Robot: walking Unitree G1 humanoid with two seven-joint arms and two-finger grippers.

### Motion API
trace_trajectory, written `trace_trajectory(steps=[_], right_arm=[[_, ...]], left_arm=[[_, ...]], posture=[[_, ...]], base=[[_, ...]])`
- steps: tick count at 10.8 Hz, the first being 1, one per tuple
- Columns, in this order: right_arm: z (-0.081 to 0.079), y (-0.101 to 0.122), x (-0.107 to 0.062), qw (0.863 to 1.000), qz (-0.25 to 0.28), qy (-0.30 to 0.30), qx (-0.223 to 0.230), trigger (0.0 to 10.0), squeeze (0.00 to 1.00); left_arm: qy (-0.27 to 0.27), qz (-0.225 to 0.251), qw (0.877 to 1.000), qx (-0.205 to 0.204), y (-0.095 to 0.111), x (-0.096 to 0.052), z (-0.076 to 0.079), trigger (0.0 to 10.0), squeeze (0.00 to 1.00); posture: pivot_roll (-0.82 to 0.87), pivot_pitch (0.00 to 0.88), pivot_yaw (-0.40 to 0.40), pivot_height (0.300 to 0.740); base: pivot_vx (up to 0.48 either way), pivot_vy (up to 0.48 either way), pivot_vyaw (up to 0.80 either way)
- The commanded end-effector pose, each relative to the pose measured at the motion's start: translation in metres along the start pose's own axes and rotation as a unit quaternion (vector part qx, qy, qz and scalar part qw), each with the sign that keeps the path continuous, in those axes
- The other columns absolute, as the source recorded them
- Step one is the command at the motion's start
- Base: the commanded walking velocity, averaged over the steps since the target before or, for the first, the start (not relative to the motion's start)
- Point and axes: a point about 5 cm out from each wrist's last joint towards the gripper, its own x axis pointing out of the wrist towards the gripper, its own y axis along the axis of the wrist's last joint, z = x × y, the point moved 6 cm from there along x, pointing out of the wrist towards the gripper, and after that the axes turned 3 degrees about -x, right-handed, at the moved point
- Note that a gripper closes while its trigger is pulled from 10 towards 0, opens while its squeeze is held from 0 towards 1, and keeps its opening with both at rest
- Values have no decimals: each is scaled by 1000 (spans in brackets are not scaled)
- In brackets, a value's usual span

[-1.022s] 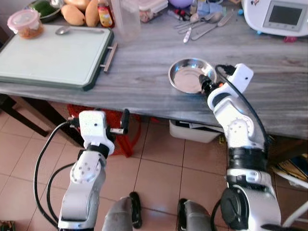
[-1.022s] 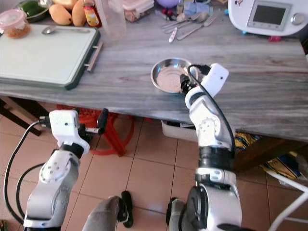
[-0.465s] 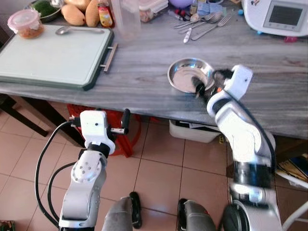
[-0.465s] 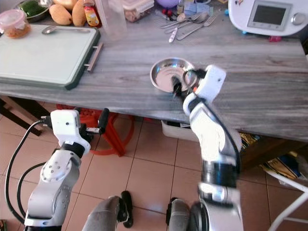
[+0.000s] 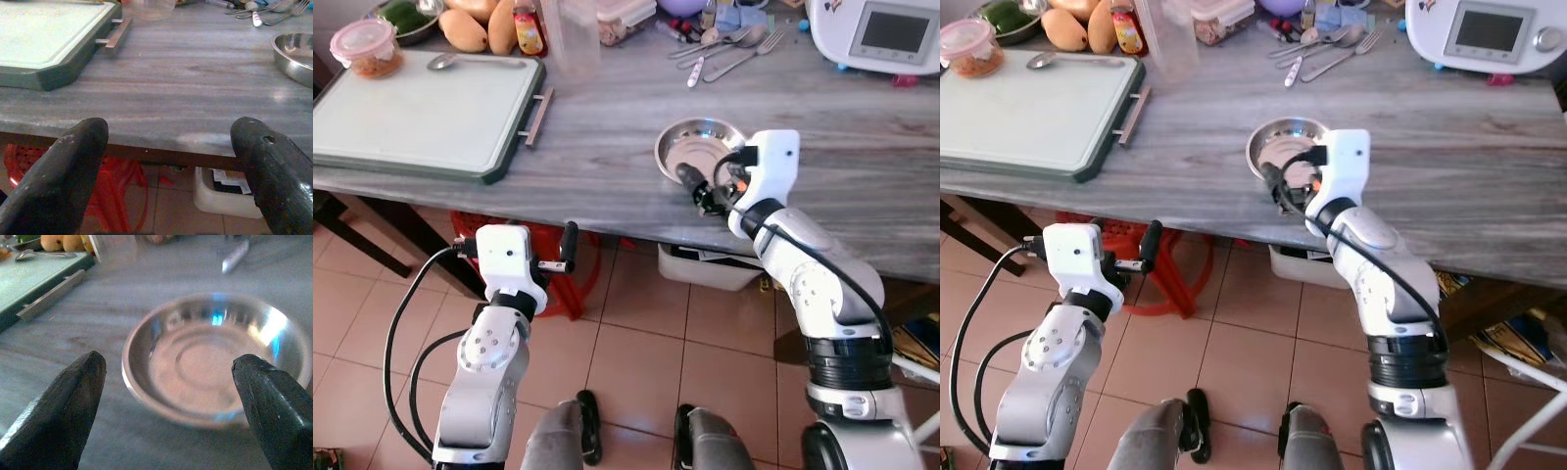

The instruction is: Setting the table

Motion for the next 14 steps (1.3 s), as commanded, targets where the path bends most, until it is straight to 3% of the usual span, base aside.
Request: trace_trajectory(steps=[1,2,3,5,6,7,9,12,14], right_arm=[[-2,2,-2,998,22,6,-55,10000,1000],[-1,0,-1,991,40,17,-125,10000,1000],[-2,1,1,985,58,40,-157,10000,1000],[3,0,7,982,62,70,-166,10000,945],[5,1,11,978,73,97,-172,10000,306],[4,0,15,971,75,124,-189,10000,0],[-2,-14,23,963,47,176,-197,10000,0],[5,-42,25,958,-10,199,-207,10000,0],[3,-44,24,956,-13,212,-202,10000,0]], left_arm=[[3,-6,1000,2,-3,-3,-3,10000,0],[4,-8,1000,2,-4,-3,-3,10000,0],[4,-10,1000,1,-5,-3,-3,10000,0],[4,-13,1000,2,-6,-3,-3,10000,0],[6,-15,1000,3,-6,-3,-3,10000,0],[8,-16,1000,5,-6,-4,-4,10000,0],[12,-18,1000,11,-6,-5,-6,10000,0],[12,-22,1000,14,-6,-5,-7,10000,0],[11,-22,1000,14,-6,-5,-7,10000,0]], posture=[[4,209,48,740],[6,211,50,740],[7,214,51,740],[8,218,50,740],[14,221,50,740],[19,223,51,740],[30,225,54,740],[37,230,60,740],[35,232,62,740]], base=[[0,0,0],[0,0,0],[0,0,0],[0,0,0],[0,0,0],[0,0,0],[0,0,0],[0,0,0],[0,0,0]])
